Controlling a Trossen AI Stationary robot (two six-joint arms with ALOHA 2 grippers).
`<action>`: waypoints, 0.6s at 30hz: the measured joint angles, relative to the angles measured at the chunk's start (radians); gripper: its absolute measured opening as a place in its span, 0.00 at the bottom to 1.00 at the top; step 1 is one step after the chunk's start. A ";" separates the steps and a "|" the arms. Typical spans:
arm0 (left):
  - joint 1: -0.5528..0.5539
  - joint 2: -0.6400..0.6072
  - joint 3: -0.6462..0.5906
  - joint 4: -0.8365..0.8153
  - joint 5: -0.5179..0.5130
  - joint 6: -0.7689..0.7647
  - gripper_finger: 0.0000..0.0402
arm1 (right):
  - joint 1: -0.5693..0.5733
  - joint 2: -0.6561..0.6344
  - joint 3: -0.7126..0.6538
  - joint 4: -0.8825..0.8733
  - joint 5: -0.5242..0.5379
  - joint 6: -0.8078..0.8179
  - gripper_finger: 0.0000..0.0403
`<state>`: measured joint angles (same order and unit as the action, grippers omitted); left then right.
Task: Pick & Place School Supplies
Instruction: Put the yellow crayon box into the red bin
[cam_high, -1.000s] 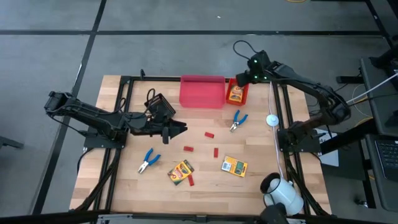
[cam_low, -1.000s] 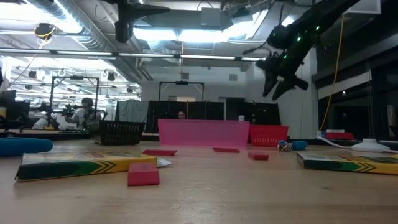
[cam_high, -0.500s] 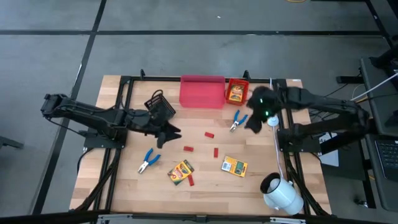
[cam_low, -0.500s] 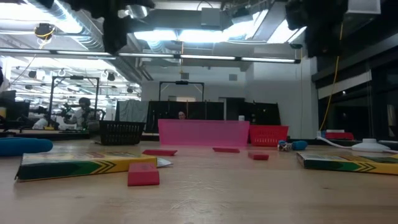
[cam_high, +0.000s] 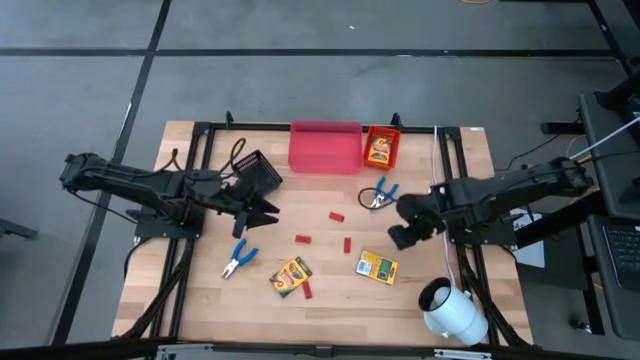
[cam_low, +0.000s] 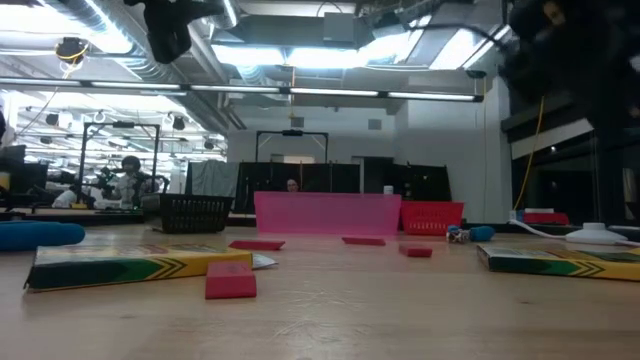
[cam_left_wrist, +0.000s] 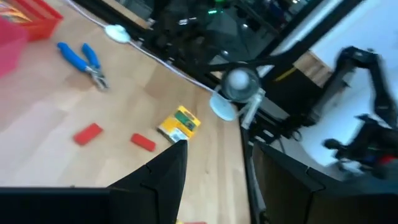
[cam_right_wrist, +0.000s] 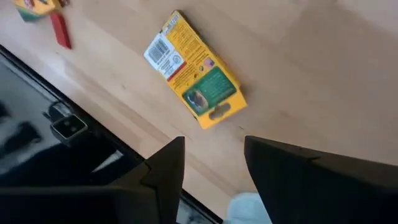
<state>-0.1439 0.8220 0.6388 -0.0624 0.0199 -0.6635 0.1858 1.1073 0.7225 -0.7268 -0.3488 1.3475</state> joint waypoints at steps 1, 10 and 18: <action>-0.010 -0.005 0.000 0.001 0.001 -0.003 0.45 | 0.014 -0.001 -0.033 0.069 0.000 0.033 0.43; -0.070 -0.023 0.000 -0.002 -0.027 -0.030 0.45 | 0.113 -0.003 -0.243 0.311 -0.037 0.183 0.43; -0.072 -0.022 0.000 0.003 -0.048 -0.047 0.45 | 0.129 -0.003 -0.342 0.476 -0.042 0.229 0.43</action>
<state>-0.2161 0.7998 0.6388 -0.0599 -0.0285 -0.7106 0.3145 1.1042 0.3806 -0.2508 -0.3904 1.5765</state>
